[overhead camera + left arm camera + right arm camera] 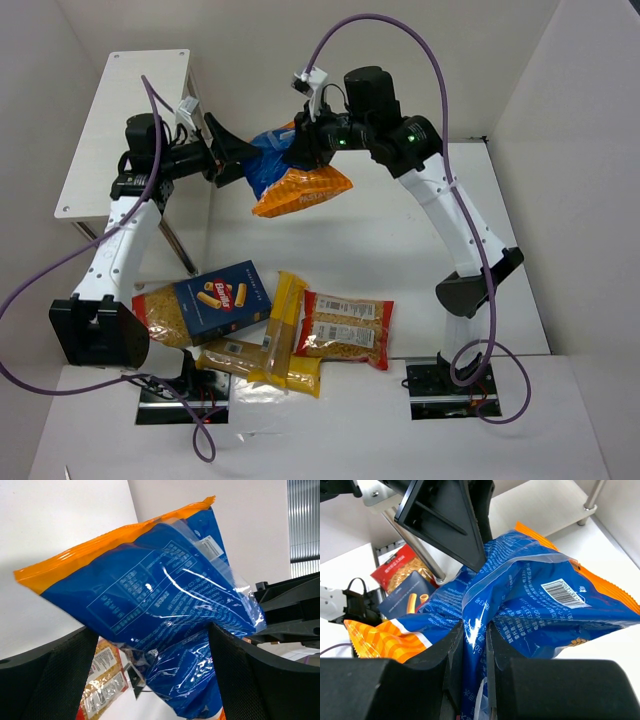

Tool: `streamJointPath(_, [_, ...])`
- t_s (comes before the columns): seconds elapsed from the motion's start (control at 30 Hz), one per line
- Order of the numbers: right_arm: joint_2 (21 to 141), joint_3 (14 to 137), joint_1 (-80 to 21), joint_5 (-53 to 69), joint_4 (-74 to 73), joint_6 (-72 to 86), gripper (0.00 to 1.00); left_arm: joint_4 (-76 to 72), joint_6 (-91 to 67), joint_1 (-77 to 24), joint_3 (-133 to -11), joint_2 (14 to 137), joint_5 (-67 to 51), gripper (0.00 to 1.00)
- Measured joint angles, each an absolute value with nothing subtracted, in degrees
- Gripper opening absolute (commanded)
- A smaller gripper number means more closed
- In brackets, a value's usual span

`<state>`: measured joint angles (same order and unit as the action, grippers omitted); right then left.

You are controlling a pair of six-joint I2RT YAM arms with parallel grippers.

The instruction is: Place and organize the pasta boxes and bags onto the shelf

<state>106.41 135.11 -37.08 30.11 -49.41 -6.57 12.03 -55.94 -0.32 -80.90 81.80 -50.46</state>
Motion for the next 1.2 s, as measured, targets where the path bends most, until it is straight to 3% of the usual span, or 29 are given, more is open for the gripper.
streamJointPath(0.07, [106.6, 135.1, -37.0, 30.8, -49.4, -6.2, 0.00, 11.9, -56.6, -0.3, -81.1, 82.1, -50.9, 0.95])
streamJointPath(0.17, [106.7, 135.1, -36.9, 31.1, -49.4, -5.8, 0.00, 11.9, -57.5, -0.3, -81.9, 82.8, -51.6, 0.82])
streamJointPath(0.23, [106.9, 135.5, -36.9, 31.3, -49.5, -5.7, 0.00, 11.8, -57.6, -0.3, -82.2, 83.2, -52.0, 0.79])
streamJointPath(0.53, [107.7, 138.8, -36.8, 32.0, -49.4, -5.5, 0.00, 11.7, -58.8, -0.3, -86.4, 84.3, -53.0, 0.96])
streamJointPath(0.77, [108.8, 142.4, -36.8, 32.6, -49.3, -5.4, 0.00, 11.2, -58.9, -0.3, -89.4, 84.7, -53.7, 0.95])
streamJointPath(0.9, [109.3, 143.4, -36.8, 33.0, -49.3, -5.4, 0.00, 10.7, -58.9, -0.2, -90.0, 85.3, -54.6, 0.80])
streamJointPath(1.03, [109.6, 143.9, -36.8, 33.3, -49.2, -5.4, 0.00, 10.3, -58.3, 0.0, -91.1, 86.1, -55.1, 0.46])
streamJointPath(1.07, [109.6, 144.0, -36.8, 33.3, -49.2, -5.4, 0.00, 10.2, -58.4, 0.1, -91.5, 86.3, -55.5, 0.22])
streamJointPath(1.13, [109.6, 144.0, -36.7, 33.5, -49.2, -5.4, 0.00, 9.3, -58.3, 0.1, -92.6, 86.5, -56.3, 0.02])
streamJointPath(1.2, [109.8, 144.0, -36.7, 34.1, -49.1, -5.3, 0.00, 9.1, -57.2, 0.1, -94.2, 86.6, -56.6, 0.00])
